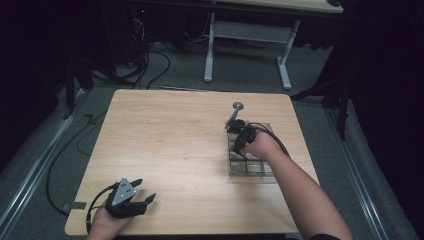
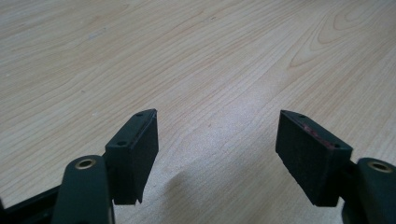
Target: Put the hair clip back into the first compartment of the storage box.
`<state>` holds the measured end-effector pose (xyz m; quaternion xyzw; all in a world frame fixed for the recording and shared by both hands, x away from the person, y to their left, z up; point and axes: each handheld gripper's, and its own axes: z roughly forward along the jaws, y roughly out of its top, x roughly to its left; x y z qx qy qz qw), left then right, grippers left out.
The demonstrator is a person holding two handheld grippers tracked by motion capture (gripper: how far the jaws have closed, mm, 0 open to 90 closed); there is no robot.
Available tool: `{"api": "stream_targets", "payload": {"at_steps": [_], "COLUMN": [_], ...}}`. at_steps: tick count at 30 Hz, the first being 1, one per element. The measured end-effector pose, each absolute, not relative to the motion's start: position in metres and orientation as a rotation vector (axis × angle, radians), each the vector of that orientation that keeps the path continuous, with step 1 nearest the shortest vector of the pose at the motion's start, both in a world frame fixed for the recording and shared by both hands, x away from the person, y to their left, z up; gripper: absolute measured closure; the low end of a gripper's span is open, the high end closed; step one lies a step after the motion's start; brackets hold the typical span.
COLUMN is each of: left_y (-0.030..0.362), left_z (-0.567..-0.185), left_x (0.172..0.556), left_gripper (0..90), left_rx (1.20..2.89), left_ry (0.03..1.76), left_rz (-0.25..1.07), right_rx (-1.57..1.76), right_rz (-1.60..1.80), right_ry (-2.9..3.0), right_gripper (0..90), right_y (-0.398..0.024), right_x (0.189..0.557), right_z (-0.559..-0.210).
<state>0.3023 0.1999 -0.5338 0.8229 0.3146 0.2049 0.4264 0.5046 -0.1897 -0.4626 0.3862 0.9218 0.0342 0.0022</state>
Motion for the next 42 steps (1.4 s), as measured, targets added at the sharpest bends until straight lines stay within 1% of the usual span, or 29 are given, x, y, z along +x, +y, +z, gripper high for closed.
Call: {"api": "stream_targets", "payload": {"at_steps": [6,7,10,28,30,32,33,35,36,42], "left_y": [0.2,0.2,0.2,0.2,0.2,0.2,0.2,0.2,0.2,0.2], "left_z": [-0.534,-0.534,-0.534,-0.534,-0.534,-0.534,-0.534,-0.534,-0.534,-0.534], "left_x": [0.302,0.302,0.302,0.302,0.302,0.302,0.302,0.302,0.302,0.302], "left_gripper": [30.4,30.4,30.4,30.4,30.4,30.4,30.4,30.4,30.4,30.4], "left_rx": [2.057,2.058,2.058,2.061,2.061,2.061,2.059,2.059,2.061,2.059], "left_ry": [0.786,0.786,0.786,0.785,0.785,0.785,0.786,0.786,0.786,0.786], "left_rz": [0.513,0.513,0.513,0.512,0.512,0.512,0.513,0.513,0.512,0.514], "right_rx": [1.208,1.256,1.22,1.235,1.216,1.259,1.201,1.259,1.237,1.273], "right_rz": [0.111,0.093,0.102,0.116,0.122,0.115,0.122,0.122,0.13,0.135], "right_ry": [2.897,2.887,2.895,2.899,2.902,2.893,2.906,2.889,2.886,2.872], "right_gripper": [78.9,78.9,78.9,78.6,75.5,74.2,73.6,72.8,72.2,72.6], "right_y": [-0.187,-0.186,-0.187,-0.186,-0.187,-0.187,-0.188,-0.188,-0.189,-0.195], "right_x": [0.504,0.502,0.504,0.507,0.508,0.506,0.508,0.505,0.506,0.498], "right_z": [-0.47,-0.47,-0.473,-0.477,-0.477,-0.476,-0.475,-0.471,-0.469,-0.456]}}
